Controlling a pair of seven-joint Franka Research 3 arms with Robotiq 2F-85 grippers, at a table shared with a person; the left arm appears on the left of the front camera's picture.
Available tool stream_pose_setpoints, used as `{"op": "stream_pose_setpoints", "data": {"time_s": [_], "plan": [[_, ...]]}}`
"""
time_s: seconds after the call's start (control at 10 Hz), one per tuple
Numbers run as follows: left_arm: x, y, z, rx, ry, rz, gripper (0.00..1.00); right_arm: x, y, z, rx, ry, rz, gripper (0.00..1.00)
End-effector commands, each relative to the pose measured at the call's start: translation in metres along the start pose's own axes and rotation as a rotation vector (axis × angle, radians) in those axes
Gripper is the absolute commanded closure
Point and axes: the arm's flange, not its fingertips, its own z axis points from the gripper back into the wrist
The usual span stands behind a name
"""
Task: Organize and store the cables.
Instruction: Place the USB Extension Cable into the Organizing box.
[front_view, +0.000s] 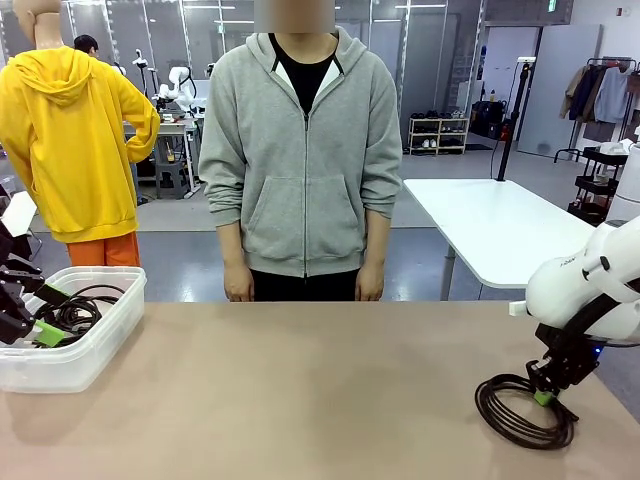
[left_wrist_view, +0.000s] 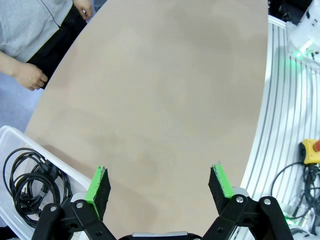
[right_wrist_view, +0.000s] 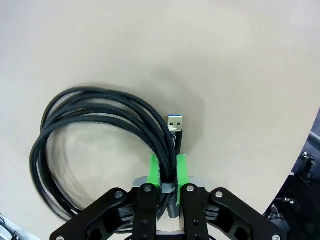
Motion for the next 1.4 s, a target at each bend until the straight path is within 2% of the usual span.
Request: {"op": "stream_pose_setpoints", "data": {"time_s": [0.0, 0.2, 0.4, 0.7, 1.3], "plan": [[0.001, -0.001, 0.001, 0.000, -0.001, 0.010, 0.00, -0.001, 0.009, 0.003, -0.030, 0.014, -0.033, 1.00], [0.001, -0.001, 0.001, 0.000, -0.001, 0.010, 0.00, 0.005, 0.015, 0.025, -0.068, 0.002, -0.056, 1.00], [0.001, -0.001, 0.001, 0.000, -0.001, 0.010, 0.00, 0.014, 0.023, 0.066, -0.065, -0.032, -0.117, 1.00], [0.001, -0.001, 0.001, 0.000, -0.001, 0.010, 0.00, 0.021, 0.033, 0.108, -0.006, -0.040, -0.131, 1.00], [0.001, -0.001, 0.001, 0.000, -0.001, 0.010, 0.00, 0.017, 0.026, 0.104, -0.025, -0.048, -0.100, 1.00]]}}
